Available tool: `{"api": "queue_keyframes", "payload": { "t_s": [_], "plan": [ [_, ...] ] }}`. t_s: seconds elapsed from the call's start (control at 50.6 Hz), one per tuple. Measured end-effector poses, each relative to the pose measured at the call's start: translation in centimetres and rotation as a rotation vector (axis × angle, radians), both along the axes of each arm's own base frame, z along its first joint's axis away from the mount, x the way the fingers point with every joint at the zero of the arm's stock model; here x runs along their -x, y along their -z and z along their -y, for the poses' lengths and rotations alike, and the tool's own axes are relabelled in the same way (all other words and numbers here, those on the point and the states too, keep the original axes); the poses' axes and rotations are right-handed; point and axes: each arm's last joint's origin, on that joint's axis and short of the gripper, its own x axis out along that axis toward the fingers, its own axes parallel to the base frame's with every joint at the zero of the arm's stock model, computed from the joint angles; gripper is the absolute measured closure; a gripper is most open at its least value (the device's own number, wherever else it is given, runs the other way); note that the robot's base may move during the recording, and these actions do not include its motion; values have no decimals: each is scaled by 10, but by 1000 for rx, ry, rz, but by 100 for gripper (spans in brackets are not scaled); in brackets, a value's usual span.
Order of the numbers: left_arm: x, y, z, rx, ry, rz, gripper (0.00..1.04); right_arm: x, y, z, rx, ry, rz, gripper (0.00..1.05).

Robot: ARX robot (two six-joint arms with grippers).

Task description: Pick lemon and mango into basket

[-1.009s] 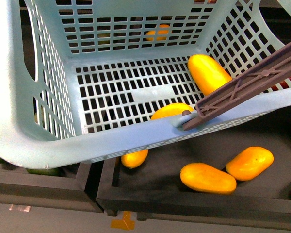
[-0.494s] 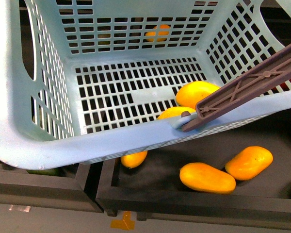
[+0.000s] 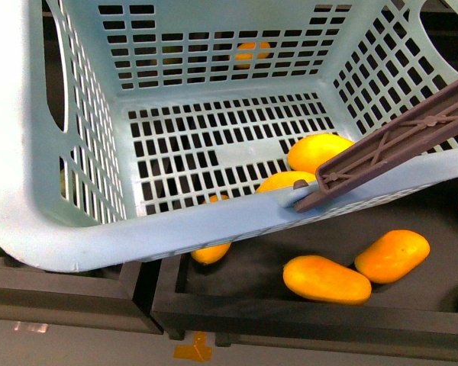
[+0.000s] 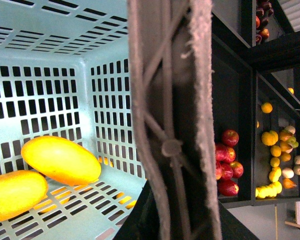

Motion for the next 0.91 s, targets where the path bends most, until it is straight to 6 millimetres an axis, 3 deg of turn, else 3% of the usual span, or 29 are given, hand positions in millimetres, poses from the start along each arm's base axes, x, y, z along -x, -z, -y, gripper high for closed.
{"api": "queue_keyframes", "payload": {
  "t_s": [0.336,0.91],
  "plan": [
    [0,0,0,-2,0,1,100,17,11,0,0,0,17,103],
    [0,0,0,-2,-1,2,100,34,7,0,1,0,30,103]
  ]
}}
